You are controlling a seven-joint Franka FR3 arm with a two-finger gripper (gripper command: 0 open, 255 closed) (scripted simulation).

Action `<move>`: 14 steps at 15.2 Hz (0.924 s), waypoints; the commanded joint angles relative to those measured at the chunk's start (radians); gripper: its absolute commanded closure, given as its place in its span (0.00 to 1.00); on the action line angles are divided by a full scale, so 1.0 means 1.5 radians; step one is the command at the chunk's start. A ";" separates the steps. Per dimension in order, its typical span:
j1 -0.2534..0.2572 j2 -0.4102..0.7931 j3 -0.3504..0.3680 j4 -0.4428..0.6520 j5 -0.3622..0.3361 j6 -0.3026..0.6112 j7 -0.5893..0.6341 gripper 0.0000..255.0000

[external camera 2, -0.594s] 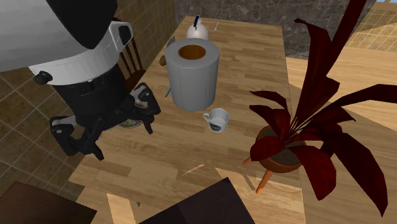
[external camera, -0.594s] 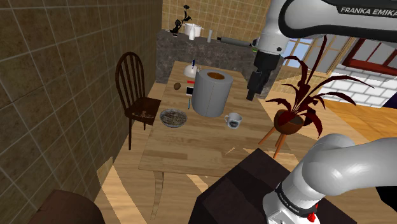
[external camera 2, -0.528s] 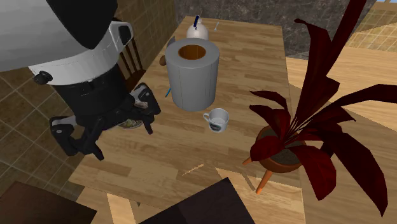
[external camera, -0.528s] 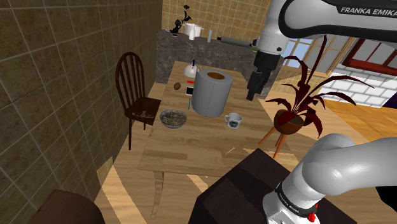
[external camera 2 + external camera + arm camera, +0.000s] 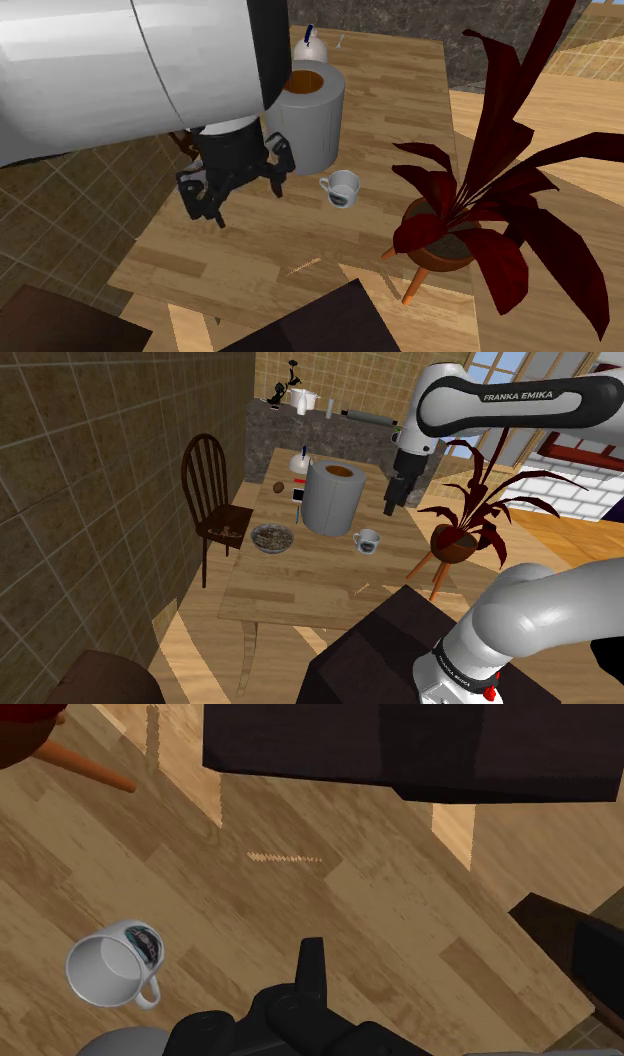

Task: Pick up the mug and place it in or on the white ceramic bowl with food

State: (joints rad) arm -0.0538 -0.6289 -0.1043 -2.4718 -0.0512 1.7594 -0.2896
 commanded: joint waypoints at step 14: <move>-0.045 0.321 -0.136 0.071 -0.009 0.249 -0.166 0.00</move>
State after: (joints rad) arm -0.1181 -0.1851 -0.2980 -2.3788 -0.0727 2.1085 -0.5203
